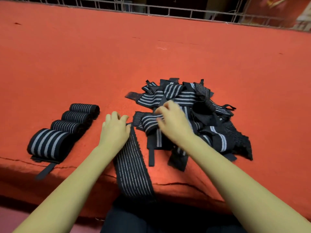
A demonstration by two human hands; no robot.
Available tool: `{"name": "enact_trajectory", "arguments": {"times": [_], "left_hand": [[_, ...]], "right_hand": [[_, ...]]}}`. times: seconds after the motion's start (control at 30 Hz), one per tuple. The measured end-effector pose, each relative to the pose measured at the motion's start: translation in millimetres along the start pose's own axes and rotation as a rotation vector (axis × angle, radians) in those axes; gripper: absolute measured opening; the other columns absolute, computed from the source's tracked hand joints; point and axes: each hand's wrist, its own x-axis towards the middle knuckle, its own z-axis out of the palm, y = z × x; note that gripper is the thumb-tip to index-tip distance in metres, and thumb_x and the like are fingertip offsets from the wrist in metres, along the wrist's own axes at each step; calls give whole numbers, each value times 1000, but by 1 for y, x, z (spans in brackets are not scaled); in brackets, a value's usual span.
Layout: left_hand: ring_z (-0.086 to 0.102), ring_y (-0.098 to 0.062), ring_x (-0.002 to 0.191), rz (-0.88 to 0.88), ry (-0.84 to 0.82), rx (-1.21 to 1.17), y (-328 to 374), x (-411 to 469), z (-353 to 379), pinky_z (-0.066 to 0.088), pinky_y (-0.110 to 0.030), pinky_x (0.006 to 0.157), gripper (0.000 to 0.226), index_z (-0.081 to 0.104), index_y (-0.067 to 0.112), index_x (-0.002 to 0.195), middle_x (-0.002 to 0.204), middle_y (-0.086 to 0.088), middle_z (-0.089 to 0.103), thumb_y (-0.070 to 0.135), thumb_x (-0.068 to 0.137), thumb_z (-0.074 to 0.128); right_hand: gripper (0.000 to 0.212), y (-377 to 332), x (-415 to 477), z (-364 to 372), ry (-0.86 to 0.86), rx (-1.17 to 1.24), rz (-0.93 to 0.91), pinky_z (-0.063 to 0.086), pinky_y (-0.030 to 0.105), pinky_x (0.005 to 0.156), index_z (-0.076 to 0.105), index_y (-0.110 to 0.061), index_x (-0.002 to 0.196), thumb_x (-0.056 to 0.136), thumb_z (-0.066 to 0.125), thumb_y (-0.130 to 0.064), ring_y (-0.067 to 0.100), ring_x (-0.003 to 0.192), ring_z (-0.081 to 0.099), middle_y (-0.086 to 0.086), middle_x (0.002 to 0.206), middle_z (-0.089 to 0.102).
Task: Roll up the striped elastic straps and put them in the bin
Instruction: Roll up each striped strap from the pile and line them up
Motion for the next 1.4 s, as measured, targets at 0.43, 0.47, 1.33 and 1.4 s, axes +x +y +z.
{"name": "enact_trajectory", "arguments": {"times": [0.43, 0.47, 1.33, 1.4], "left_hand": [[42, -32, 119, 435, -70, -199, 192, 55, 25, 42, -44, 95, 52, 35, 17, 147, 137, -10, 42, 9, 96, 45], [41, -31, 121, 475, -119, -199, 195, 56, 28, 42, -45, 96, 59, 34, 19, 148, 141, -9, 39, 2, 93, 45], [57, -10, 94, 81, -274, -568, 197, 118, 26, 36, -21, 77, 26, 63, 13, 117, 111, -2, 63, 26, 97, 52], [54, -19, 108, -1, -309, -547, 209, 129, 39, 34, -23, 80, 56, 39, 7, 143, 127, -6, 54, 34, 96, 55]], "right_hand": [[35, 125, -10, -38, 107, 121, 402, 45, 41, 94, 58, -9, 120, 85, 58, -6, 30, 115, 55, 10, 123, 59], [32, 126, -14, -37, 104, 134, 344, 46, 41, 91, 62, -10, 114, 83, 55, -4, 29, 111, 58, 9, 116, 64], [39, 179, 33, -38, 143, 820, 688, 50, 47, 95, 49, -7, 134, 95, 48, -11, 22, 96, 62, 4, 107, 60], [44, 179, 42, -36, 151, 904, 749, 50, 44, 96, 41, -4, 139, 96, 49, -9, 27, 103, 63, 17, 121, 58]]}}
